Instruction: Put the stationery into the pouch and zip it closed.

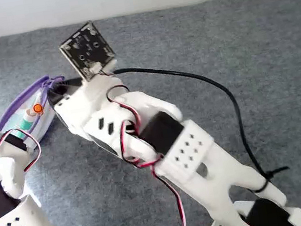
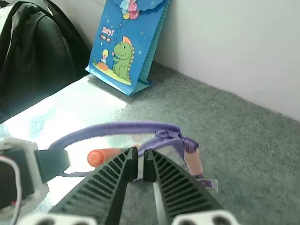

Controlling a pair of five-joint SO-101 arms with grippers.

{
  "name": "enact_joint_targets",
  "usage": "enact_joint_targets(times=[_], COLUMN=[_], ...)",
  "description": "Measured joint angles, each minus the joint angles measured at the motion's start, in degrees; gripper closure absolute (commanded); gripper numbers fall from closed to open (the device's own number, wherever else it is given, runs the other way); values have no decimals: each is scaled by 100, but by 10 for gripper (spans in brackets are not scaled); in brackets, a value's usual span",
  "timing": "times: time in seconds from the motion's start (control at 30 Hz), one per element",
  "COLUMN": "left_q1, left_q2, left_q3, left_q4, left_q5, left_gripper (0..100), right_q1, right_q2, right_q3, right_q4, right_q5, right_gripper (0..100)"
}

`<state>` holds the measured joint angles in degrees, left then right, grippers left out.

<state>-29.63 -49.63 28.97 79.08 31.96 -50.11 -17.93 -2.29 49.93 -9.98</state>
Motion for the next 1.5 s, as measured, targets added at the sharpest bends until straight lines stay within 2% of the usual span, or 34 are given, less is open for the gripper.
enact_joint_targets(times=[0.1,0.27,0.33,0.43,0.63,1.17,1.33,1.4,1.5], left_q1=[0,0,0,0,0,-18,-9,-9,-9], left_q2=[0,0,0,0,0,0,9,9,9], left_q3=[0,0,0,0,0,0,0,0,0], left_q4=[0,0,0,0,0,0,0,0,0], left_q5=[0,0,0,0,0,0,0,0,0], left_gripper=[988,988,988,988,988,988,988,988,988], right_q1=[0,-308,-484,-738,-862,-888,-721,-686,-677], right_q2=[-211,-281,-281,-132,62,1011,1055,1055,1055], right_q3=[0,0,0,0,0,-905,-1169,-1213,-1240], right_q4=[545,1073,1073,1020,193,18,18,18,26], right_q5=[-26,-26,-26,53,281,457,457,457,457], right_gripper=[935,745,720,749,834,845,998,972,991])
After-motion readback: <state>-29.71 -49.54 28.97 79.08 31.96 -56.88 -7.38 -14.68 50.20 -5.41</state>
